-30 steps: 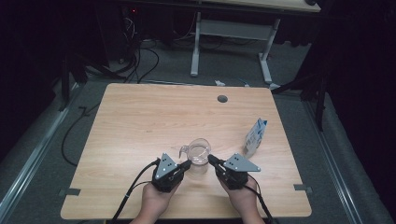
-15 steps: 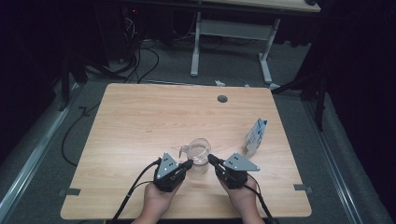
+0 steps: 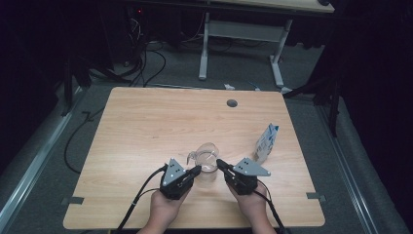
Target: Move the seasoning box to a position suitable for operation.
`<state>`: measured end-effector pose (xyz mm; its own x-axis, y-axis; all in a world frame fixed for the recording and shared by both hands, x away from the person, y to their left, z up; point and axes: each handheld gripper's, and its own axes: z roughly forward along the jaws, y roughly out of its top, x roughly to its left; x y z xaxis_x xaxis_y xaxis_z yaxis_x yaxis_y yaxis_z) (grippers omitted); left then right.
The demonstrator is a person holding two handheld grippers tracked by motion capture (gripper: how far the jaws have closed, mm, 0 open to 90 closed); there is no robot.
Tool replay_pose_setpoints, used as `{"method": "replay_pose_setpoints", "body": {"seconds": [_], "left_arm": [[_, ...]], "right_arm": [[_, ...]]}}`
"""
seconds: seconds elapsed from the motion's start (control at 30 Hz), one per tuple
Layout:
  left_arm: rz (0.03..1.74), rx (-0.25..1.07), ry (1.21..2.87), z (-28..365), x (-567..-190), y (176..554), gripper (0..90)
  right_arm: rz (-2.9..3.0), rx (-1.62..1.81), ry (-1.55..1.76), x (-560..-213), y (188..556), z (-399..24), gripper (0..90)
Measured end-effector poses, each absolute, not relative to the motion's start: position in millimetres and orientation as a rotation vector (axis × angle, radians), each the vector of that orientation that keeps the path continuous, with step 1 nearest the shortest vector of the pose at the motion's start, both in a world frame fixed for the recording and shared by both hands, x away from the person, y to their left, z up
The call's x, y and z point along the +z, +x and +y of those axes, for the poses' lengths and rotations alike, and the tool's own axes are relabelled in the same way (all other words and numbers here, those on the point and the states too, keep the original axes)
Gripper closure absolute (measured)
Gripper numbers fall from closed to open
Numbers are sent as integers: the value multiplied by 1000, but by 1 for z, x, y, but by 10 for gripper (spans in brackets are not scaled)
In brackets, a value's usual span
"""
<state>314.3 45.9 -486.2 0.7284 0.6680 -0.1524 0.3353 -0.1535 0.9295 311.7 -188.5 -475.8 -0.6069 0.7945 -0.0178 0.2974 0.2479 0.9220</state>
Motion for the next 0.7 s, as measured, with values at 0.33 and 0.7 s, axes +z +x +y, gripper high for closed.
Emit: {"method": "replay_pose_setpoints", "body": {"seconds": [0.33,0.7], "left_arm": [[801,359,1737,48,-485,315,900],[821,373,1708,53,-484,318,900]], "right_arm": [[2034,1341,993,-478,311,-187,895],[2033,1342,977,-479,311,-188,900]]}}
